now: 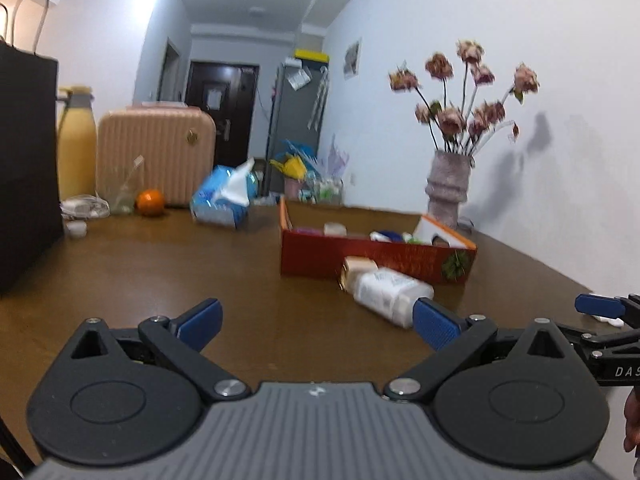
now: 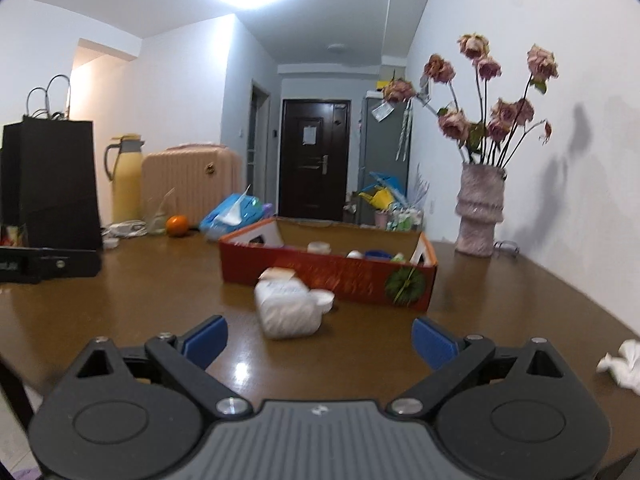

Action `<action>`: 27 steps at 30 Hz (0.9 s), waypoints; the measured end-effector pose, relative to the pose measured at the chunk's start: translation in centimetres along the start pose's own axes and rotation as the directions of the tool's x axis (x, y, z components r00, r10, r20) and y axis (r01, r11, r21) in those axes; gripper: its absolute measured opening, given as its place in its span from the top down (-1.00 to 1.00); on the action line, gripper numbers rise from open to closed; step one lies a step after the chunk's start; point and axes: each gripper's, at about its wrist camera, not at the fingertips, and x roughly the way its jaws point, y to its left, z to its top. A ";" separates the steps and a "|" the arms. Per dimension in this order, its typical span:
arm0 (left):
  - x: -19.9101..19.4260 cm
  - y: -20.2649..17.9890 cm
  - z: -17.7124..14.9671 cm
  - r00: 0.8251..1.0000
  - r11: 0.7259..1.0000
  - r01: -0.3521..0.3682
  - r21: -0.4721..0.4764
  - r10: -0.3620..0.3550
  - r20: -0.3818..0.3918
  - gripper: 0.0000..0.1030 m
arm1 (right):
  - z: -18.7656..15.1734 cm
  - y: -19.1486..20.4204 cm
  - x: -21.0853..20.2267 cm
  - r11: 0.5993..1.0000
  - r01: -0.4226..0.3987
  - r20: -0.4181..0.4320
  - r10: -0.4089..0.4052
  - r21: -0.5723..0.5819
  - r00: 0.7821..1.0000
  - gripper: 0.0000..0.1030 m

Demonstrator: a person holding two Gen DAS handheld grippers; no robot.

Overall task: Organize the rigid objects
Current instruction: 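Move both tools back toward the white pill bottle on the table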

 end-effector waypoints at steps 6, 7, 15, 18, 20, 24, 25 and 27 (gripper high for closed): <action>4.1 -2.1 -0.8 0.998 0.995 0.041 0.088 -0.037 -0.056 -1.00 | -0.7 -1.9 2.8 0.994 0.068 -0.099 -0.059 0.090 0.993 -0.88; 4.9 -2.2 -0.8 0.997 0.995 0.047 0.088 -0.041 -0.070 -1.00 | -0.8 -2.1 3.2 0.992 0.047 -0.114 -0.034 0.115 0.993 -0.86; 12.2 -0.4 2.2 0.991 0.999 0.038 0.034 -0.034 -0.126 -1.00 | 0.1 -0.9 8.8 0.994 -0.059 -0.155 0.073 0.093 0.985 -0.86; 13.7 1.0 3.0 0.992 1.000 0.006 0.004 -0.005 -0.128 -1.00 | 1.5 0.4 12.2 0.996 -0.084 -0.169 0.090 0.040 0.982 -0.87; 14.4 1.9 3.2 0.991 1.000 -0.011 -0.016 0.009 -0.135 -1.00 | 2.3 1.3 14.7 0.995 -0.096 -0.192 0.095 0.003 0.977 -0.85; 15.0 3.3 3.0 0.988 0.999 -0.032 -0.032 0.027 -0.154 -1.00 | 3.2 2.6 19.1 0.993 -0.112 -0.238 0.100 -0.040 0.966 -0.84; 15.0 3.5 2.9 0.987 0.999 -0.035 -0.032 0.030 -0.157 -1.00 | 3.3 2.7 19.8 0.994 -0.105 -0.242 0.093 -0.041 0.966 -0.71; 14.9 3.9 2.8 0.986 0.999 -0.037 -0.035 0.031 -0.161 -1.00 | 3.2 2.5 20.4 0.993 -0.112 -0.260 0.103 -0.021 0.960 -0.34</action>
